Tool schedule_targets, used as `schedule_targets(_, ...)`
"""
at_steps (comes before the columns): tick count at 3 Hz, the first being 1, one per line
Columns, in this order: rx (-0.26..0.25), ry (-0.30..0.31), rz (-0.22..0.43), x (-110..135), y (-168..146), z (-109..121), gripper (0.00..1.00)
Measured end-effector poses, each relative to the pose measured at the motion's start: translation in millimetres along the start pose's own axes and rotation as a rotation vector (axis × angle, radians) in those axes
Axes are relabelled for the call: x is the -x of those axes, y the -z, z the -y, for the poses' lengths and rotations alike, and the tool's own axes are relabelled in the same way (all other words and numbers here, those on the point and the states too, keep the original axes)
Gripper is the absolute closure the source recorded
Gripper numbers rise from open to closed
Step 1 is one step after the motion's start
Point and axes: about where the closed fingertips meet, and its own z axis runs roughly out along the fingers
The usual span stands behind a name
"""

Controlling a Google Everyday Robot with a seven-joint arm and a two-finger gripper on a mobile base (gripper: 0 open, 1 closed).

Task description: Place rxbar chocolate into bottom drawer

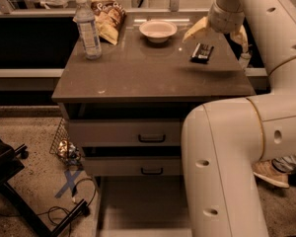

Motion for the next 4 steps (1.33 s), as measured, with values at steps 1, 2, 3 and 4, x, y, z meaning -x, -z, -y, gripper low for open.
schedule_targets(1, 0.021, -0.117, 0.019, 13, -24, -5, 0.0)
schedule_targets(2, 0.006, -0.106, 0.086, 35, -40, -6, 0.0)
schedule_targets(3, -0.026, 0.057, 0.113, 47, -57, -7, 0.0)
schedule_targets(4, -0.016, 0.05, 0.117, 50, -66, -9, 0.0)
